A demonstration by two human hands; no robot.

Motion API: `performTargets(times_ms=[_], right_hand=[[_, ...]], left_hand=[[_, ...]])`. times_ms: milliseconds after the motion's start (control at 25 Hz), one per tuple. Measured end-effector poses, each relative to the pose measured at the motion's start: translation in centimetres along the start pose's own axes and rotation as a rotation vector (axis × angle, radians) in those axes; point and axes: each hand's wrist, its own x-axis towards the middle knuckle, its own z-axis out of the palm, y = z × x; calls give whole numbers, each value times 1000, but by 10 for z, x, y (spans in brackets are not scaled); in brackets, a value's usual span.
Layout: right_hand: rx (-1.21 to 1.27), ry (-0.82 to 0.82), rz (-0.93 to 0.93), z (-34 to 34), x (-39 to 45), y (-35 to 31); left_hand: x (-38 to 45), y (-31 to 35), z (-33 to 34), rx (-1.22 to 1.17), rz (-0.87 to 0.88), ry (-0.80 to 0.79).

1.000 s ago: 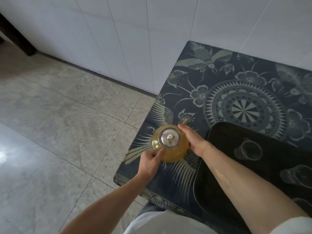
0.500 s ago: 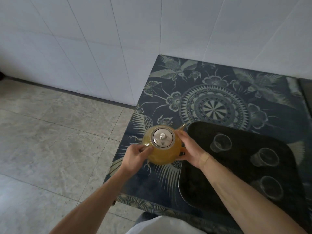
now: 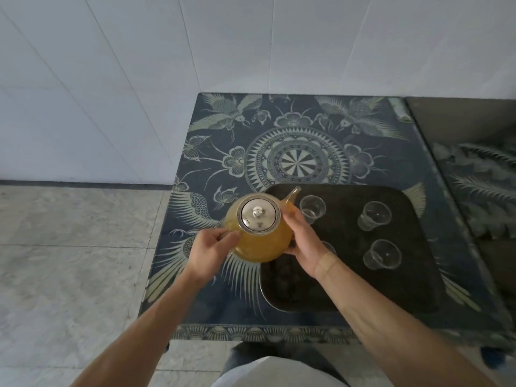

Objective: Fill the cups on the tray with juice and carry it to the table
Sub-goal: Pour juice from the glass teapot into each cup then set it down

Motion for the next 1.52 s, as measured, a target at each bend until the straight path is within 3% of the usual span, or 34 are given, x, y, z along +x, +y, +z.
performTargets(times_ms=[640, 1520], right_hand=[[9, -135, 28, -60, -80, 47], [144, -142, 248, -65, -71, 88]], left_hand=[[-83, 11, 74, 48, -76, 53], [-91, 5, 79, 171, -285, 57]])
